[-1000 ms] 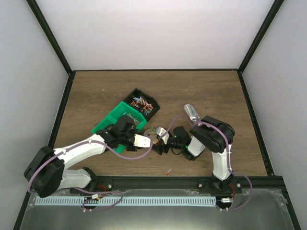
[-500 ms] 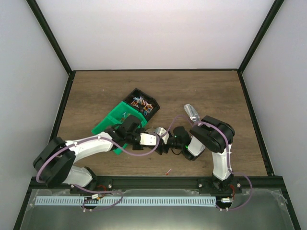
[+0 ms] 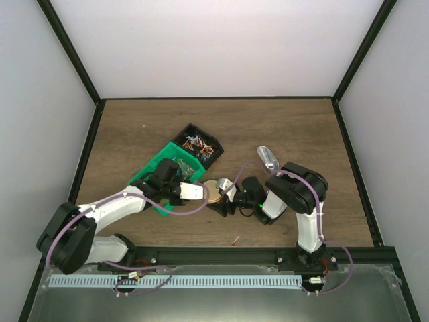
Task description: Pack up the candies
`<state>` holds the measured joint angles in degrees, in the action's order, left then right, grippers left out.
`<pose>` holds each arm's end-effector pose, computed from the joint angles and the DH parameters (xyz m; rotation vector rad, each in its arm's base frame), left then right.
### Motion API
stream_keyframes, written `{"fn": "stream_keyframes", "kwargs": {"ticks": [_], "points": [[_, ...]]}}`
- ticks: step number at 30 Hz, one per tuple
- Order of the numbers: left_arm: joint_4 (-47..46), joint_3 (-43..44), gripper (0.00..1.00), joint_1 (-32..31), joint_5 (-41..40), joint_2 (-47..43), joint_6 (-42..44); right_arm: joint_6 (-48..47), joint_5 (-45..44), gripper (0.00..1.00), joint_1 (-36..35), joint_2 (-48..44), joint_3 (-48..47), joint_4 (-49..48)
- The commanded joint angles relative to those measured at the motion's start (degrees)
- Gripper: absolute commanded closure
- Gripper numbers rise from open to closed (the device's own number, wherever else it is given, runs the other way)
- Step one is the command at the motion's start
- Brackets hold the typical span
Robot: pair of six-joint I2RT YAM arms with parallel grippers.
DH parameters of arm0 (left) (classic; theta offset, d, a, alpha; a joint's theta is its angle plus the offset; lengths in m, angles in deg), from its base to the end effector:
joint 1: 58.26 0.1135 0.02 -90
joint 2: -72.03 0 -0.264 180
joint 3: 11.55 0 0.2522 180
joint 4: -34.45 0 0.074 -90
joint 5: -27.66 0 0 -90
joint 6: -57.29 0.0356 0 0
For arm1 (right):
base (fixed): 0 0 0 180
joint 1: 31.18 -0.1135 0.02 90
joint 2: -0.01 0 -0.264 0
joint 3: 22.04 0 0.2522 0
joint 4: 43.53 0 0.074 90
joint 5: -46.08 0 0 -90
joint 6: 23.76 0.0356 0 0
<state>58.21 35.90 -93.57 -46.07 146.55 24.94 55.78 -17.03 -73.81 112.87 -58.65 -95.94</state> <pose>0.1921 -0.1483 0.1693 1.8352 1.5735 -0.1722 0.1945 0.2010 0.0690 -1.1780 1.6578 0.8243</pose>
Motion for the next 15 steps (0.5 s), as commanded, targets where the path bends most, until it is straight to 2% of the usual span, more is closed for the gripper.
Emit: {"fn": "stream_keyframes", "kwargs": {"ticks": [1, 6, 15], "points": [[4.4, 0.9, 0.73, -1.7, 3.2, -4.5, -0.2, 0.9, 1.6, 0.42, -0.6, 0.7, 1.1, 6.2], [1.7, 1.4, 0.68, -6.3, 4.5, -5.5, -5.8, 1.2, 1.5, 0.41, -0.6, 0.8, 1.1, 6.1], [-5.2, 4.4, 0.64, -10.0, 5.1, 3.5, -9.8, 1.2, 1.2, 0.41, -0.6, 1.1, 0.8, 6.3]]}}
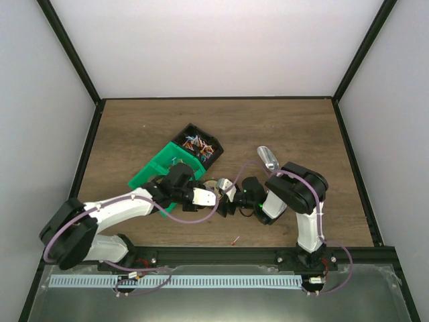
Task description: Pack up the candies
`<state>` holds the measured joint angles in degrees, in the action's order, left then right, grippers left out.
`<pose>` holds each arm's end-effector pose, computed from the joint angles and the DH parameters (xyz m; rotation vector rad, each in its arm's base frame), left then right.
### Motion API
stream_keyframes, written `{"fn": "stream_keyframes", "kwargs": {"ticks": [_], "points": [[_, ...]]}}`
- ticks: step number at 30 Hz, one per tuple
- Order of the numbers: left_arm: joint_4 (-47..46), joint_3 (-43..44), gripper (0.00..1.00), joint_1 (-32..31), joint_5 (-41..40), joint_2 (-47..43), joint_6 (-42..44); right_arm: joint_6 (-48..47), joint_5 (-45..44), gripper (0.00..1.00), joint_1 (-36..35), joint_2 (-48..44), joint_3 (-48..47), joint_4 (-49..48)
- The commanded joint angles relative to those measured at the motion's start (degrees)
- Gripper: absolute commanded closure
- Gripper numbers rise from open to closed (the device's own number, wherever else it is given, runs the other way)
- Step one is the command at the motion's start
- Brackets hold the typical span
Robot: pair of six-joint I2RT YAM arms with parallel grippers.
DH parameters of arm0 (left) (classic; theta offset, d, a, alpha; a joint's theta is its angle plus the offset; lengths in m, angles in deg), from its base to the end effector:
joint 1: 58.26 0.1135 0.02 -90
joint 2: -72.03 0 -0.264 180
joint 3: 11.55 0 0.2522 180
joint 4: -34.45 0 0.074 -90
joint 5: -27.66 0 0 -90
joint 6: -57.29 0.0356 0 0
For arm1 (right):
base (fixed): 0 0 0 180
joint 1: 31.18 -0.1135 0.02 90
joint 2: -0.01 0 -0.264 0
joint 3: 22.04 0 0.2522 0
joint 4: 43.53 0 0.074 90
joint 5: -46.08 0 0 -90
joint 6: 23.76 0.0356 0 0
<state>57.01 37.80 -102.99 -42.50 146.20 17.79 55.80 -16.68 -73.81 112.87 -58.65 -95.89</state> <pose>0.1689 -0.1843 0.1825 1.8513 1.4716 -0.3658 0.1943 0.2010 0.0690 -1.1815 1.6566 0.8305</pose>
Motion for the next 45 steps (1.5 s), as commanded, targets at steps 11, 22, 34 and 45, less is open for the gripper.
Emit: {"fn": "stream_keyframes", "kwargs": {"ticks": [11, 22, 34, 45], "points": [[-1.2, -2.8, 0.71, 3.0, -6.9, 3.1, 5.0, 1.0, 1.3, 0.41, -0.6, 0.9, 1.0, 6.7], [4.5, -2.5, 0.69, 8.3, -2.6, -2.4, 7.7, 1.2, 1.4, 0.41, -0.6, 0.8, 0.9, 6.7], [-1.1, 1.0, 0.60, 1.0, 2.8, -0.8, -0.7, 1.7, 1.4, 0.41, -0.6, 1.4, 0.7, 6.5], [-0.2, 0.4, 0.69, 0.9, -1.5, 5.0, 1.2, 1.6, 1.2, 0.41, -0.6, 0.9, 0.8, 7.1]]}}
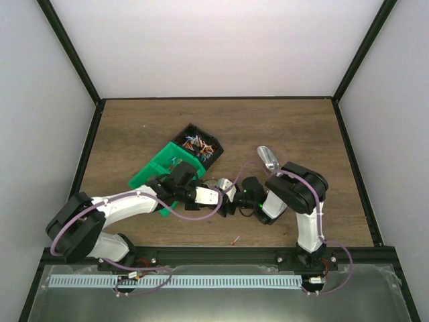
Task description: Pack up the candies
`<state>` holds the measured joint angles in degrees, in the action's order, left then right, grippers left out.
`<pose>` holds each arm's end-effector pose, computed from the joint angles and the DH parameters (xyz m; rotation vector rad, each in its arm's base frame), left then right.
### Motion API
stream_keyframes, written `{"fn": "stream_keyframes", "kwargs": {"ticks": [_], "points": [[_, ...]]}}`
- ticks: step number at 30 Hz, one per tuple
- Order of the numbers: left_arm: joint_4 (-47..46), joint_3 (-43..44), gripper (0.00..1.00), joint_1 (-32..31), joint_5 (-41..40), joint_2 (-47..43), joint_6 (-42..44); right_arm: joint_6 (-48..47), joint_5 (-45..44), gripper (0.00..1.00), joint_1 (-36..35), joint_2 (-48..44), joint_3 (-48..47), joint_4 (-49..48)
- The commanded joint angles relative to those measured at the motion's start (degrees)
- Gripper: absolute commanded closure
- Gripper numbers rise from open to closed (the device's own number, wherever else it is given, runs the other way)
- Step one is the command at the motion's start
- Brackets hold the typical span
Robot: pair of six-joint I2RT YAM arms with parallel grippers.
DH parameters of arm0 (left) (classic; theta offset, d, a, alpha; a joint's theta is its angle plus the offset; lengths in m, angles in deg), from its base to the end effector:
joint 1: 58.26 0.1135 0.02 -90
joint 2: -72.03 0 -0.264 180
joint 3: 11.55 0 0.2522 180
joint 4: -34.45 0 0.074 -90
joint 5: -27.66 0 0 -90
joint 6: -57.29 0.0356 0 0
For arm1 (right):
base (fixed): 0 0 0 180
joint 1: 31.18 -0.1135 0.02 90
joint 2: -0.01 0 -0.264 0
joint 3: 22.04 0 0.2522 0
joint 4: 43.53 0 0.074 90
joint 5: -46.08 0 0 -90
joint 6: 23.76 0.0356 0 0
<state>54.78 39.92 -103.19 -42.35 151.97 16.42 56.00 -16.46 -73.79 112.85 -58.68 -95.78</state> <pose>0.1800 -0.1967 0.1724 1.8531 1.5102 -0.3872 0.1943 0.2011 0.0690 -1.1810 1.6589 0.8363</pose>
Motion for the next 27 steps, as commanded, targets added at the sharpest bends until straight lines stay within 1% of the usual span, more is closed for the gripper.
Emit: {"fn": "stream_keyframes", "kwargs": {"ticks": [1, 6, 11, 13, 14, 16, 19, 22, 27], "points": [[2.9, -2.7, 0.69, 1.5, -2.1, -1.3, 3.8, 1.4, 1.0, 0.41, -0.6, 0.9, 0.8, 7.0], [7.0, -5.3, 0.75, 4.5, -3.6, -4.1, 8.5, 1.5, 1.2, 0.41, -0.6, 0.8, 1.0, 7.0], [8.8, -5.7, 0.76, 9.2, -4.8, -4.6, 13.1, 1.5, 1.4, 0.41, -0.6, 0.9, 1.0, 6.9], [10.2, -4.7, 0.76, 9.6, -3.6, -6.0, 14.2, 1.5, 1.5, 0.41, -0.6, 0.9, 1.0, 6.9], [11.1, -3.9, 0.75, 9.3, -1.2, -7.8, 14.3, 1.5, 1.5, 0.41, -0.6, 0.9, 0.9, 6.9], [11.1, -2.8, 0.73, 7.2, 2.1, -10.4, 12.9, 1.6, 1.6, 0.41, -0.6, 1.0, 0.9, 6.8], [8.7, -1.7, 0.70, 3.5, 3.3, -10.6, 7.3, 1.7, 1.6, 0.41, -0.6, 1.0, 0.8, 6.9], [5.5, -0.4, 0.69, 1.1, 2.9, -7.3, 2.0, 1.9, 1.6, 0.41, -0.6, 1.2, 0.9, 6.7], [-0.2, 1.4, 0.69, -0.2, 0.4, -1.4, -1.9, 1.9, 1.6, 0.41, -0.6, 1.2, 0.8, 6.9]]}}
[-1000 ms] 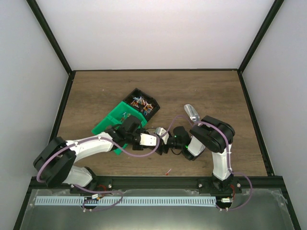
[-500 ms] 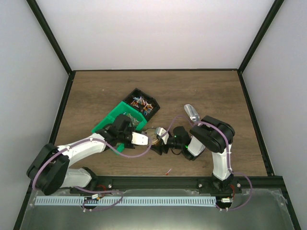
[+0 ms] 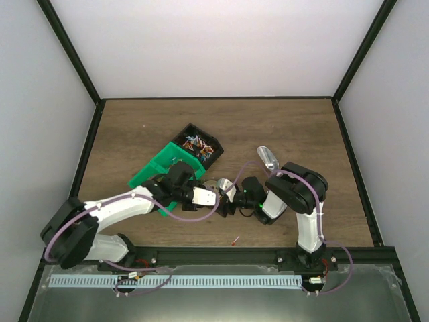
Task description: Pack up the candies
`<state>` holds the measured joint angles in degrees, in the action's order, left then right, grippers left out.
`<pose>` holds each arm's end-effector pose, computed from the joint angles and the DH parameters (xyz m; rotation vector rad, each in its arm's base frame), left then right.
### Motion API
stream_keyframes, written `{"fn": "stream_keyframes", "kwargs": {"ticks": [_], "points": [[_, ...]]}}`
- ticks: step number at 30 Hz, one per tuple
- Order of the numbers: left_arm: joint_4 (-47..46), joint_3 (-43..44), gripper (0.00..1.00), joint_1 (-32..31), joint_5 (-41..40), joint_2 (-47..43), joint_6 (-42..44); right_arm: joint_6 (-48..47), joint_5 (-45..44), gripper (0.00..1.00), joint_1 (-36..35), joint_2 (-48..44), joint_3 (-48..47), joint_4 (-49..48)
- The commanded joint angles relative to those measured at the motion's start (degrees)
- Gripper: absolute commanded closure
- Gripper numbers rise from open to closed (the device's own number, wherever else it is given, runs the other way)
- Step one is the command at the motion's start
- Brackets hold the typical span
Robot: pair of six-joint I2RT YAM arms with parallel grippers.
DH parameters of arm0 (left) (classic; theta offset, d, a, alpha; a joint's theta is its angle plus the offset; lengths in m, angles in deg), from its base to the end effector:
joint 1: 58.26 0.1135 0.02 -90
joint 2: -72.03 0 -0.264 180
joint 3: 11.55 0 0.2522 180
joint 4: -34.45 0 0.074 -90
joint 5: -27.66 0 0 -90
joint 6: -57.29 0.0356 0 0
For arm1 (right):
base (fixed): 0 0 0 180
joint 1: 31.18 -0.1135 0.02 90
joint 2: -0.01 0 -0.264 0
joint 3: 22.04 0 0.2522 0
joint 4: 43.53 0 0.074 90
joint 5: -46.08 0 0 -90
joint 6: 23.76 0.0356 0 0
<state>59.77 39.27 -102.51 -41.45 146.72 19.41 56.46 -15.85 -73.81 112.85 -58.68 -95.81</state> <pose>0.1709 -0.1843 0.1849 1.8852 1.4672 -0.3775 0.1939 0.2013 0.0691 -1.1814 1.6599 0.8520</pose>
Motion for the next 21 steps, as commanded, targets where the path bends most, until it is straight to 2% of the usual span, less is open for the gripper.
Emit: {"fn": "stream_keyframes", "kwargs": {"ticks": [1, 6, 13, 21], "points": [[-5.4, 2.4, 0.70, -1.1, -0.7, 4.9, -4.8, 1.4, 1.0, 0.41, -0.6, 1.3, 0.7, 6.9], [-4.8, 2.1, 0.73, -0.1, -5.3, 7.4, -3.5, 1.3, 1.2, 0.41, -0.6, 1.3, 0.8, 6.9], [-1.2, -2.7, 0.78, 5.7, -6.6, 5.3, 5.7, 1.0, 1.8, 0.42, -0.6, 1.2, 1.0, 6.7], [2.8, -1.1, 0.79, 12.4, -6.4, 4.8, 9.9, 1.1, 2.0, 0.43, -0.6, 1.0, 1.3, 6.3]]}}
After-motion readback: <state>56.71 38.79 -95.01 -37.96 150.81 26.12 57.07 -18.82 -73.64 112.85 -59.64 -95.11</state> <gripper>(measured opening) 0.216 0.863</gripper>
